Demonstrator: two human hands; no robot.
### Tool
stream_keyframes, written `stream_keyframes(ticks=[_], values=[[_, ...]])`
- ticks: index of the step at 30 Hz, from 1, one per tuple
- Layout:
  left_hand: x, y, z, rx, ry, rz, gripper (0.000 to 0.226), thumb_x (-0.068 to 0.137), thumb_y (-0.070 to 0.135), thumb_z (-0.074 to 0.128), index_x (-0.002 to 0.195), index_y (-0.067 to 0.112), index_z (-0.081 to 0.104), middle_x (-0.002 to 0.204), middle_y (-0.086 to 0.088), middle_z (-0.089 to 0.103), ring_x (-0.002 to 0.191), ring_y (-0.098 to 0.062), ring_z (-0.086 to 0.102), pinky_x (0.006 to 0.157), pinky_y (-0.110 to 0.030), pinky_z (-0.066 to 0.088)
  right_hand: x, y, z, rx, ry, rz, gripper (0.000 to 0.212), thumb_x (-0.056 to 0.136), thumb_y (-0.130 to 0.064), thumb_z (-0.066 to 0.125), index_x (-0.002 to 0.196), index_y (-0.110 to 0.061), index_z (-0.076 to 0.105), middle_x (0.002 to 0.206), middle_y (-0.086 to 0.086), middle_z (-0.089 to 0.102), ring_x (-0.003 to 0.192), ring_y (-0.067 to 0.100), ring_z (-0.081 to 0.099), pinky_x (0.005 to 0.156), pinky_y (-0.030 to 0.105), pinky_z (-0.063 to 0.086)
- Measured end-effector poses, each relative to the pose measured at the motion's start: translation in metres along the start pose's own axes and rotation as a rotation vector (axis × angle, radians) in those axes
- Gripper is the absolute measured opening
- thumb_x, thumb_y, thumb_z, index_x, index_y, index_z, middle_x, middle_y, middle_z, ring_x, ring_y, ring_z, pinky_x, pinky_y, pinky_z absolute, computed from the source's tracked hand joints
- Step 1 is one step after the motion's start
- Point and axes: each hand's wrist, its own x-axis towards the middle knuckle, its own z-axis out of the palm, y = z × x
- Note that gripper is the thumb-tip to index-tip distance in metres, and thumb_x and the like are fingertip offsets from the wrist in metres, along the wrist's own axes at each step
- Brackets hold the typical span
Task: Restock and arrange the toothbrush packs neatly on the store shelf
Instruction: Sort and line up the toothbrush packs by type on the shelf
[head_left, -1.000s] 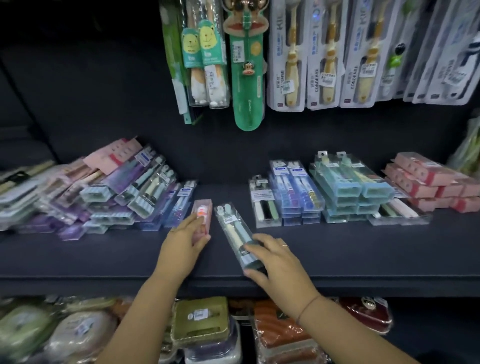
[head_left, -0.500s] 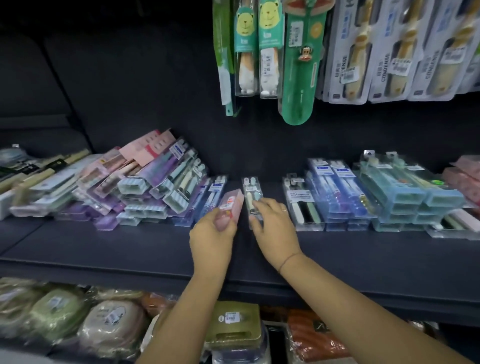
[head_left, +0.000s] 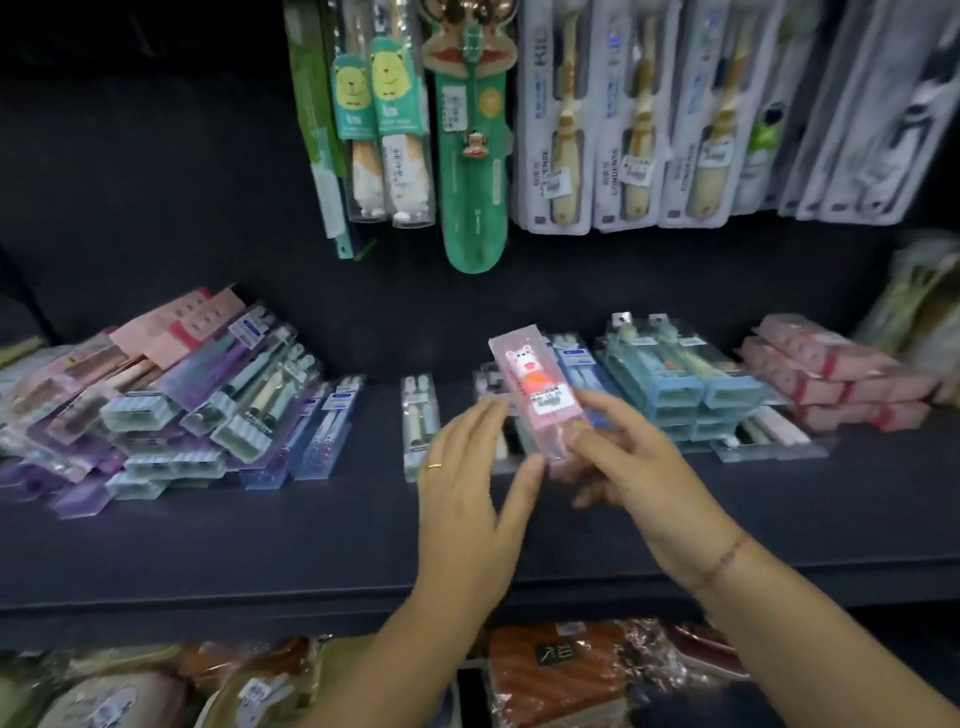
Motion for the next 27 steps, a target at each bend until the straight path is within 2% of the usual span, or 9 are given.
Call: stream_keyframes(ticks=[5, 9, 12, 15, 19, 20, 22, 24, 27], values=[[0.042, 0.036, 0.054, 0.307, -0.391, 0.057, 0.088, 0.079, 0.073, -0.004, 0.155, 0.032, 0.014, 0.164, 0.010, -0.002, 0.149, -0.010, -0.012, 0.114, -0.027, -0.016, -0.003, -0.010, -0.128, -0.090, 0.380, -0.053, 0.029, 0.097, -0.015, 0.056, 0.124, -0.023, 0.063, 0.090, 0.005, 0.067, 0.074, 0.014, 0.061, 0.053, 0.022, 0.051], [0.078, 0.061, 0.104, 0.431, -0.543, 0.150, 0.067, 0.100, 0.061, 0.021, 0.156, 0.027, 0.012, 0.165, 0.003, -0.003, 0.150, -0.015, -0.012, 0.118, -0.034, -0.013, 0.015, -0.013, -0.222, -0.113, 0.577, -0.084, 0.022, 0.099, -0.017, 0.054, 0.118, -0.020, 0.065, 0.091, 0.005, 0.067, 0.073, 0.015, 0.061, 0.054, 0.019, 0.052], [0.098, 0.076, 0.136, 0.482, -0.605, 0.175, 0.065, 0.102, 0.055, 0.028, 0.157, 0.024, 0.012, 0.165, 0.000, 0.000, 0.151, -0.018, -0.007, 0.120, -0.037, -0.009, 0.042, -0.011, -0.283, -0.131, 0.690, -0.047, 0.021, 0.098, -0.015, 0.055, 0.117, -0.011, 0.064, 0.077, 0.009, 0.062, 0.062, 0.018, 0.057, 0.050, 0.017, 0.052], [0.110, 0.080, 0.155, 0.536, -0.686, 0.134, 0.066, 0.102, 0.055, 0.026, 0.157, 0.023, 0.010, 0.165, -0.001, 0.004, 0.151, -0.020, -0.003, 0.120, -0.038, -0.004, 0.071, -0.003, -0.327, -0.164, 0.740, 0.010, 0.016, 0.097, -0.014, 0.056, 0.110, -0.011, 0.065, 0.078, 0.006, 0.060, 0.052, 0.009, 0.057, 0.057, 0.022, 0.055], [0.113, 0.080, 0.163, 0.544, -0.709, 0.079, 0.064, 0.102, 0.054, 0.026, 0.157, 0.022, 0.013, 0.165, -0.001, 0.009, 0.151, -0.020, 0.004, 0.122, -0.038, 0.007, 0.104, 0.017, -0.362, -0.213, 0.747, 0.095, 0.011, 0.093, -0.017, 0.057, 0.092, -0.014, 0.067, 0.084, 0.010, 0.061, 0.063, 0.018, 0.057, 0.086, 0.054, 0.055], [0.114, 0.080, 0.163, 0.544, -0.704, 0.077, 0.064, 0.102, 0.054, 0.026, 0.156, 0.022, 0.015, 0.164, -0.001, 0.010, 0.151, -0.021, 0.005, 0.122, -0.038, 0.009, 0.110, 0.023, -0.367, -0.240, 0.751, 0.109, 0.014, 0.093, -0.020, 0.058, 0.095, -0.011, 0.069, 0.080, 0.008, 0.061, 0.065, 0.019, 0.057, 0.088, 0.054, 0.054], [0.114, 0.080, 0.163, 0.548, -0.698, 0.082, 0.063, 0.103, 0.053, 0.027, 0.156, 0.021, 0.017, 0.164, -0.001, 0.011, 0.151, -0.021, 0.006, 0.122, -0.038, 0.011, 0.111, 0.026, -0.365, -0.283, 0.750, 0.110, 0.020, 0.095, -0.025, 0.059, 0.100, -0.009, 0.069, 0.078, 0.007, 0.062, 0.056, 0.017, 0.061, 0.072, 0.039, 0.060], [0.114, 0.079, 0.163, 0.550, -0.695, 0.086, 0.063, 0.103, 0.053, 0.027, 0.156, 0.021, 0.017, 0.164, -0.001, 0.010, 0.151, -0.020, 0.006, 0.122, -0.037, 0.011, 0.108, 0.023, -0.356, -0.327, 0.732, 0.092, 0.016, 0.096, -0.026, 0.059, 0.100, -0.012, 0.067, 0.089, 0.011, 0.065, 0.049, 0.011, 0.063, 0.051, 0.026, 0.054], [0.114, 0.079, 0.164, 0.545, -0.698, 0.088, 0.063, 0.103, 0.053, 0.028, 0.156, 0.021, 0.016, 0.164, -0.001, 0.010, 0.151, -0.021, 0.006, 0.122, -0.037, 0.012, 0.109, 0.025, -0.354, -0.408, 0.730, 0.051, 0.034, 0.094, -0.022, 0.064, 0.123, -0.004, 0.061, 0.107, 0.008, 0.058, 0.086, 0.018, 0.059, 0.070, 0.027, 0.048]])
